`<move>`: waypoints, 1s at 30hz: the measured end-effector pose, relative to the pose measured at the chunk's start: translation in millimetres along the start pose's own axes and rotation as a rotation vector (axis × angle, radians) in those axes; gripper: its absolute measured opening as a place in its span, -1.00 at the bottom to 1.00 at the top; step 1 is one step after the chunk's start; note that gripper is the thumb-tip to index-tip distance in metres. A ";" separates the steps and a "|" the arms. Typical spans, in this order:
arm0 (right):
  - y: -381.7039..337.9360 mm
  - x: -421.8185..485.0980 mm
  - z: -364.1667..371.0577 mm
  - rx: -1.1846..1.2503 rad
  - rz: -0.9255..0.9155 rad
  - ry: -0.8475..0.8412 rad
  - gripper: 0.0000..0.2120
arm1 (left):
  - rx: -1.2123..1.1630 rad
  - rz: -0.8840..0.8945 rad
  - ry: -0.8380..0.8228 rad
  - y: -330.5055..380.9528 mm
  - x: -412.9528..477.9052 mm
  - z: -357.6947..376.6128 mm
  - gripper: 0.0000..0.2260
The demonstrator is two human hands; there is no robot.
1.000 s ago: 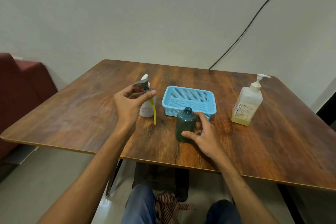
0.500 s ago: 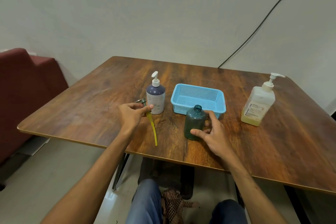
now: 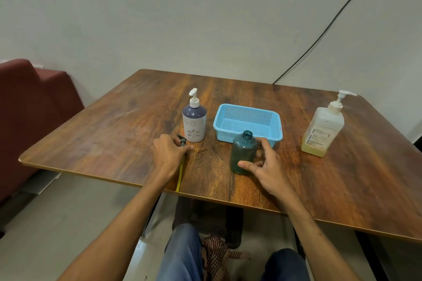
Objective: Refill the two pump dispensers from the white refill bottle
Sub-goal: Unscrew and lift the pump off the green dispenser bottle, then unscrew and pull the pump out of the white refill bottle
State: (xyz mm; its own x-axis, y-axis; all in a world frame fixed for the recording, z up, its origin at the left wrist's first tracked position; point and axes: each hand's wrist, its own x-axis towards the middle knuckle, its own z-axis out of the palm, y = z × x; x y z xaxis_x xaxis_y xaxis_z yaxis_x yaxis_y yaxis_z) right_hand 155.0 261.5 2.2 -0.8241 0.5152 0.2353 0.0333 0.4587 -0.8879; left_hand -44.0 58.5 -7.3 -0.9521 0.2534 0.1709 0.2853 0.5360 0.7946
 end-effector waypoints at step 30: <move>-11.8 -8.5 -13.6 -0.015 0.010 0.044 -0.13 | -0.053 0.260 0.047 59.3 -24.2 -6.3 -0.77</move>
State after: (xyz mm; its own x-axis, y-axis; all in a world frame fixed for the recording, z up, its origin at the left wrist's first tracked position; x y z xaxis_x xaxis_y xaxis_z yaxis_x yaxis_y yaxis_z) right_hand 169.3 261.6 16.1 -0.7982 0.5510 0.2436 0.0502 0.4639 -0.8845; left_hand -4.7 79.0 39.3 -0.8520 0.3385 0.3993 0.5161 0.4150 0.7493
